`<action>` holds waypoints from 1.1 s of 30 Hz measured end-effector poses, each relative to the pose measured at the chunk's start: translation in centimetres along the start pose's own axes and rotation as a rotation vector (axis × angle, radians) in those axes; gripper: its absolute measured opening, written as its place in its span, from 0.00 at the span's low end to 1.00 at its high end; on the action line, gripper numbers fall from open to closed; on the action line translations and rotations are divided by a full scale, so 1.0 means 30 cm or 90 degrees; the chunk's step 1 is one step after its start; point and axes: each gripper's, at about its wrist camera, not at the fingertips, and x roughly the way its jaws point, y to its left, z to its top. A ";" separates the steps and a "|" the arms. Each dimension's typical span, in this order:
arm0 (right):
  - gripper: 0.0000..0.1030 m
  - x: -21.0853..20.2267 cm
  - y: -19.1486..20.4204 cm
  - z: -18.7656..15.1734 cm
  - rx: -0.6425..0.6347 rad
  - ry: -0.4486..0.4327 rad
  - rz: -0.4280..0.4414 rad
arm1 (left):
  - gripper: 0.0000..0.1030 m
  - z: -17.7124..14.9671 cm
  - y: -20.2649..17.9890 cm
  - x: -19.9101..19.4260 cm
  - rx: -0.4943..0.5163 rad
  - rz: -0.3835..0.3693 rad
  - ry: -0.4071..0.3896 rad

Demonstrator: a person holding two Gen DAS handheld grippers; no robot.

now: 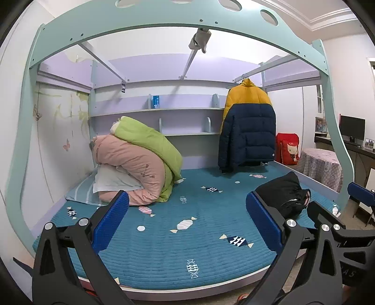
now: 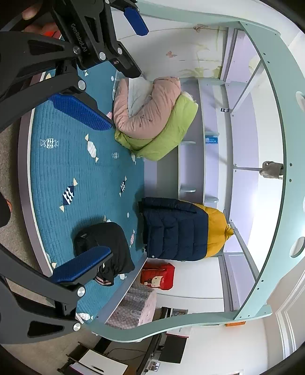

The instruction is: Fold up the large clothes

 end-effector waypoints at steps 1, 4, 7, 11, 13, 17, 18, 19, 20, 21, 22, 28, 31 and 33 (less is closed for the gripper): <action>0.93 -0.001 -0.004 -0.002 0.001 0.001 -0.002 | 0.97 0.000 -0.004 0.001 0.002 -0.001 -0.001; 0.93 -0.002 -0.011 -0.004 0.004 0.001 -0.005 | 0.97 -0.004 -0.014 -0.002 0.005 -0.002 -0.004; 0.93 -0.006 -0.013 -0.007 0.007 0.000 -0.009 | 0.97 -0.002 -0.023 -0.001 0.007 -0.003 -0.007; 0.93 0.000 -0.018 -0.003 0.007 0.001 -0.010 | 0.97 -0.005 -0.026 -0.004 0.007 -0.003 -0.008; 0.93 0.000 -0.018 -0.003 0.009 0.002 -0.008 | 0.97 -0.005 -0.026 -0.005 0.007 -0.002 -0.009; 0.93 -0.005 -0.016 -0.004 0.009 -0.001 -0.008 | 0.97 -0.005 -0.022 -0.003 0.003 -0.005 -0.008; 0.93 -0.008 -0.013 -0.007 0.010 -0.001 -0.008 | 0.97 -0.005 -0.024 -0.002 0.000 -0.009 -0.008; 0.93 -0.008 -0.013 -0.008 0.010 -0.002 -0.009 | 0.97 -0.001 -0.023 0.002 -0.002 -0.012 -0.009; 0.93 -0.008 -0.012 -0.008 0.009 -0.003 -0.010 | 0.97 0.003 -0.024 0.003 -0.002 -0.013 -0.010; 0.93 -0.008 -0.011 -0.009 0.009 -0.003 -0.010 | 0.97 0.004 -0.028 0.003 -0.002 -0.013 -0.012; 0.93 -0.008 -0.009 -0.011 0.010 -0.003 -0.010 | 0.97 0.006 -0.029 0.002 -0.002 -0.013 -0.014; 0.93 -0.012 -0.006 -0.015 0.012 0.000 -0.010 | 0.97 0.009 -0.036 0.000 0.001 -0.012 -0.014; 0.93 -0.006 -0.011 -0.012 0.010 -0.001 -0.010 | 0.97 0.009 -0.038 0.000 -0.002 -0.013 -0.012; 0.93 -0.008 -0.008 -0.014 0.009 0.000 -0.010 | 0.97 0.008 -0.036 -0.002 0.002 -0.011 -0.015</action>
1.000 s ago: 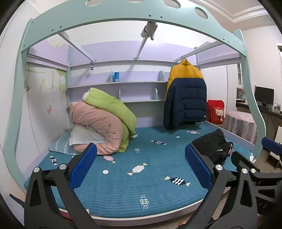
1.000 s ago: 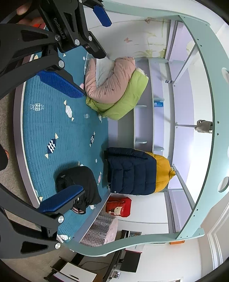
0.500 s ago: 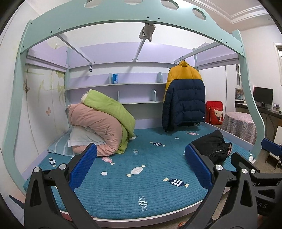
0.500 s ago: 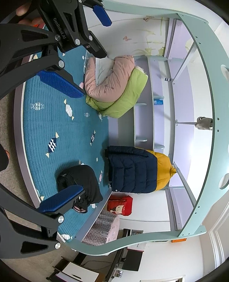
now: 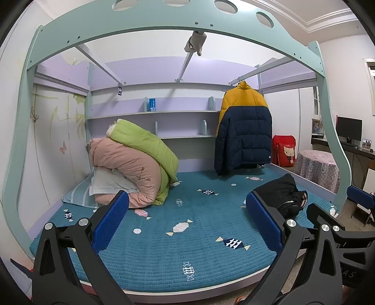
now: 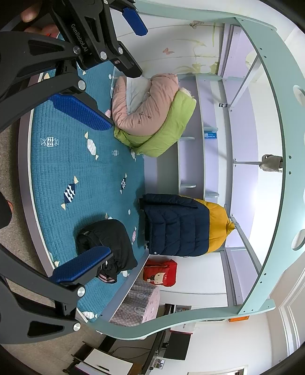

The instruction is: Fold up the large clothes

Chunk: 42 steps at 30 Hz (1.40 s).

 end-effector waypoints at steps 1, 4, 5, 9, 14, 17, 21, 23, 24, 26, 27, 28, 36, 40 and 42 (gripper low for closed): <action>0.93 -0.004 0.003 -0.001 0.001 -0.001 -0.001 | 0.97 0.000 -0.001 0.002 0.002 0.001 0.000; 0.93 -0.005 0.004 -0.001 0.002 -0.001 0.000 | 0.97 -0.008 0.004 0.003 0.000 0.001 0.002; 0.93 -0.004 0.003 0.000 0.002 -0.001 0.000 | 0.97 -0.009 0.005 0.003 0.000 0.001 0.002; 0.93 -0.004 0.004 0.000 0.002 0.000 0.000 | 0.97 -0.012 0.009 0.005 0.000 0.003 0.001; 0.93 -0.004 0.003 0.000 0.003 0.000 0.000 | 0.97 -0.012 0.010 0.005 0.001 0.002 0.001; 0.93 -0.004 0.003 0.001 0.002 0.000 -0.001 | 0.97 -0.015 0.014 0.004 0.001 0.002 0.001; 0.93 -0.006 0.006 -0.001 0.003 0.001 -0.002 | 0.97 -0.015 0.013 0.003 0.001 0.002 0.002; 0.93 -0.005 0.007 0.000 0.005 0.002 -0.002 | 0.97 -0.016 0.013 0.000 0.002 0.004 0.001; 0.93 -0.005 0.006 0.001 0.005 0.002 -0.001 | 0.97 -0.015 0.013 0.000 0.002 0.004 0.002; 0.93 -0.002 0.005 0.003 0.005 0.002 -0.001 | 0.97 -0.015 0.018 0.001 0.001 0.003 0.002; 0.93 -0.002 0.005 0.004 0.005 0.002 -0.001 | 0.97 -0.014 0.019 0.002 0.001 0.003 0.003; 0.93 -0.003 0.006 0.003 0.004 0.002 -0.002 | 0.97 -0.015 0.016 0.001 0.001 0.003 0.002; 0.93 -0.006 0.009 0.003 0.005 0.003 -0.002 | 0.97 -0.013 0.017 0.001 0.003 0.005 0.003; 0.93 -0.002 0.007 0.004 0.005 0.003 -0.001 | 0.97 -0.014 0.015 0.000 0.001 0.004 0.002; 0.93 -0.003 0.010 0.004 0.005 0.004 -0.001 | 0.97 -0.014 0.016 0.001 0.002 0.004 0.002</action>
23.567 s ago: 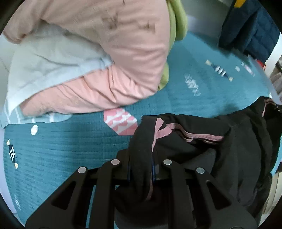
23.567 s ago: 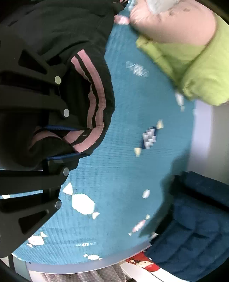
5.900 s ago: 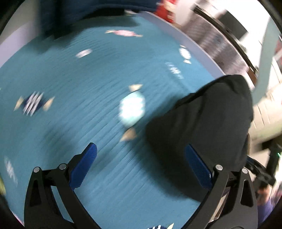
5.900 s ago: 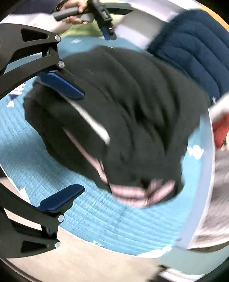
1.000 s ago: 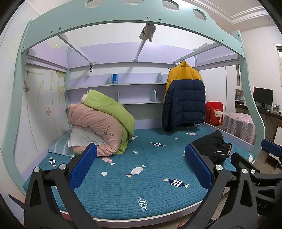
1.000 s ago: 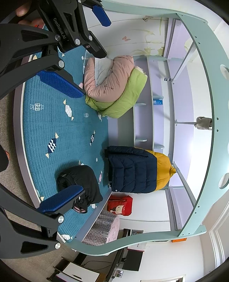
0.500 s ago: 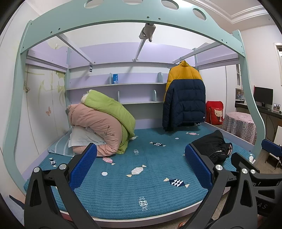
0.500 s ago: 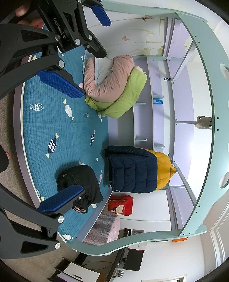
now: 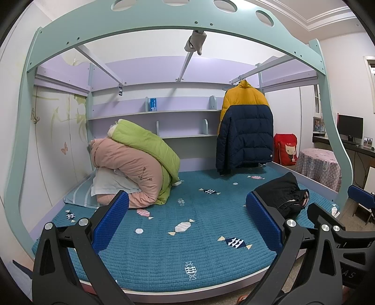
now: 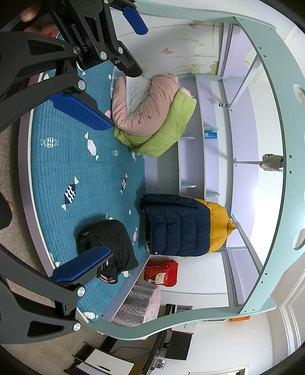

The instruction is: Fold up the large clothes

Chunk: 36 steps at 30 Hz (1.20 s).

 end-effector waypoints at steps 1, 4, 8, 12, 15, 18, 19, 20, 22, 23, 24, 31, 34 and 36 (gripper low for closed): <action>0.93 -0.001 0.001 -0.001 0.000 0.000 0.000 | 0.97 0.000 0.001 0.001 0.001 0.001 0.000; 0.93 -0.003 0.002 -0.001 0.001 0.001 0.001 | 0.97 0.000 0.005 0.001 0.000 0.001 0.001; 0.93 -0.002 0.007 -0.001 0.001 0.002 -0.001 | 0.97 0.000 0.005 0.001 0.002 0.002 0.001; 0.93 -0.001 0.007 -0.001 0.001 0.002 0.000 | 0.97 -0.004 0.012 0.000 0.001 0.000 0.002; 0.93 0.000 0.009 -0.003 0.002 0.002 0.001 | 0.97 -0.009 0.025 0.002 0.002 0.001 0.002; 0.93 -0.002 0.011 -0.002 0.002 0.003 0.000 | 0.97 -0.013 0.034 0.007 0.002 0.000 0.004; 0.93 0.002 0.009 -0.006 0.002 0.003 0.000 | 0.97 -0.012 0.030 0.008 0.002 0.000 0.004; 0.93 0.002 0.010 -0.006 0.001 0.003 0.000 | 0.97 -0.016 0.035 0.009 0.002 -0.001 0.004; 0.93 0.002 0.010 -0.005 0.001 0.003 0.000 | 0.97 -0.016 0.037 0.010 0.002 0.000 0.004; 0.93 0.001 0.012 -0.006 0.002 0.004 0.000 | 0.97 -0.019 0.041 0.015 0.002 -0.001 0.005; 0.93 0.002 0.012 -0.005 0.002 0.004 0.000 | 0.97 -0.021 0.047 0.015 0.002 -0.002 0.005; 0.93 0.005 0.016 -0.021 0.002 0.006 0.000 | 0.97 -0.023 0.053 0.022 0.001 -0.003 0.006; 0.93 0.005 0.016 -0.020 0.003 0.007 0.000 | 0.97 -0.039 0.061 0.028 0.003 -0.005 0.008; 0.93 0.006 0.018 -0.023 0.003 0.009 0.000 | 0.97 -0.038 0.059 0.027 0.002 -0.003 0.008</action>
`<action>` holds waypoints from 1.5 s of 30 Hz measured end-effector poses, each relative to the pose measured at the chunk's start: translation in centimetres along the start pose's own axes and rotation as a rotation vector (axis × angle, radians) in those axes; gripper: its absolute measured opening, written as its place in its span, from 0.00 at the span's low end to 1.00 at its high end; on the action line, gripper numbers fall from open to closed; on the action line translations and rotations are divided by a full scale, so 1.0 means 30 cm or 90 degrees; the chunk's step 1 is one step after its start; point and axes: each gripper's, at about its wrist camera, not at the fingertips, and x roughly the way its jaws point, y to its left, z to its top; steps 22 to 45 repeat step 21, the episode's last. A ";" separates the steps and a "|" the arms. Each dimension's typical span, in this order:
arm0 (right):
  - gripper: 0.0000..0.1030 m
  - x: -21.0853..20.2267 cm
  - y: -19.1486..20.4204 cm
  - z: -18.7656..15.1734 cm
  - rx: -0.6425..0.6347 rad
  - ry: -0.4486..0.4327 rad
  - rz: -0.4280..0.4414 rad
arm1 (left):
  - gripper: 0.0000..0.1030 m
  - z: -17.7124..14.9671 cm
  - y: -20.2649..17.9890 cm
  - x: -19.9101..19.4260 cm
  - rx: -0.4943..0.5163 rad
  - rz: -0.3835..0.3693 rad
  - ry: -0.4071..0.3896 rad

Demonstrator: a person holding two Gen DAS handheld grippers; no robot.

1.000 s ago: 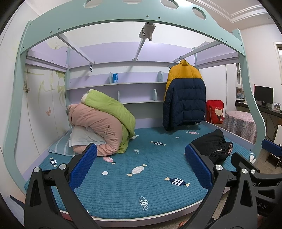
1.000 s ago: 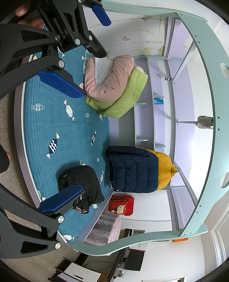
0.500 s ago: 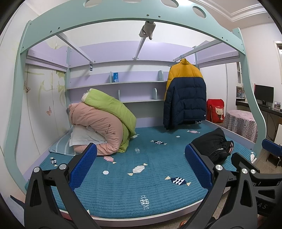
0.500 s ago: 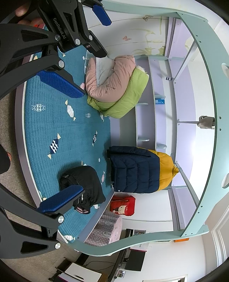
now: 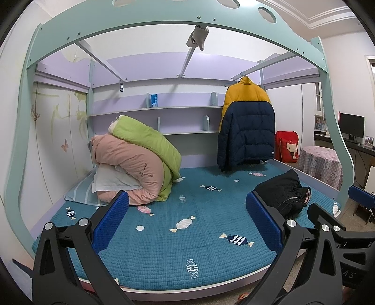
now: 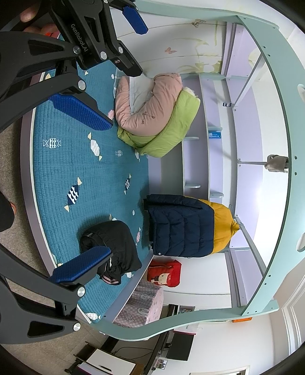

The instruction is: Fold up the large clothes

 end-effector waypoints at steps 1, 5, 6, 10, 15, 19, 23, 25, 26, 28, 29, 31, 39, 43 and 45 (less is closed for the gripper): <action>0.93 0.007 -0.002 -0.006 -0.001 0.001 0.001 | 0.97 -0.008 0.004 0.001 0.000 0.000 0.001; 0.93 0.027 -0.002 -0.013 -0.006 0.006 -0.001 | 0.97 -0.027 0.014 0.011 -0.003 -0.003 0.005; 0.93 0.032 0.000 -0.014 -0.007 0.008 -0.001 | 0.97 -0.029 0.016 0.011 -0.003 -0.003 0.005; 0.93 0.059 0.011 -0.015 -0.011 0.016 0.001 | 0.97 -0.049 0.038 0.043 -0.007 -0.005 0.012; 0.93 0.119 0.046 -0.006 -0.023 0.034 0.006 | 0.97 -0.070 0.087 0.103 -0.022 -0.006 0.030; 0.93 0.209 0.122 -0.013 -0.040 0.065 0.029 | 0.97 -0.099 0.168 0.176 -0.043 0.006 0.061; 0.93 0.269 0.181 -0.027 -0.054 0.085 0.046 | 0.97 -0.129 0.226 0.221 -0.057 0.022 0.083; 0.93 0.269 0.181 -0.027 -0.054 0.085 0.046 | 0.97 -0.129 0.226 0.221 -0.057 0.022 0.083; 0.93 0.269 0.181 -0.027 -0.054 0.085 0.046 | 0.97 -0.129 0.226 0.221 -0.057 0.022 0.083; 0.93 0.269 0.181 -0.027 -0.054 0.085 0.046 | 0.97 -0.129 0.226 0.221 -0.057 0.022 0.083; 0.93 0.269 0.181 -0.027 -0.054 0.085 0.046 | 0.97 -0.129 0.226 0.221 -0.057 0.022 0.083; 0.93 0.269 0.181 -0.027 -0.054 0.085 0.046 | 0.97 -0.129 0.226 0.221 -0.057 0.022 0.083; 0.93 0.269 0.181 -0.027 -0.054 0.085 0.046 | 0.97 -0.129 0.226 0.221 -0.057 0.022 0.083; 0.93 0.269 0.181 -0.027 -0.054 0.085 0.046 | 0.97 -0.129 0.226 0.221 -0.057 0.022 0.083; 0.93 0.269 0.181 -0.027 -0.054 0.085 0.046 | 0.97 -0.129 0.226 0.221 -0.057 0.022 0.083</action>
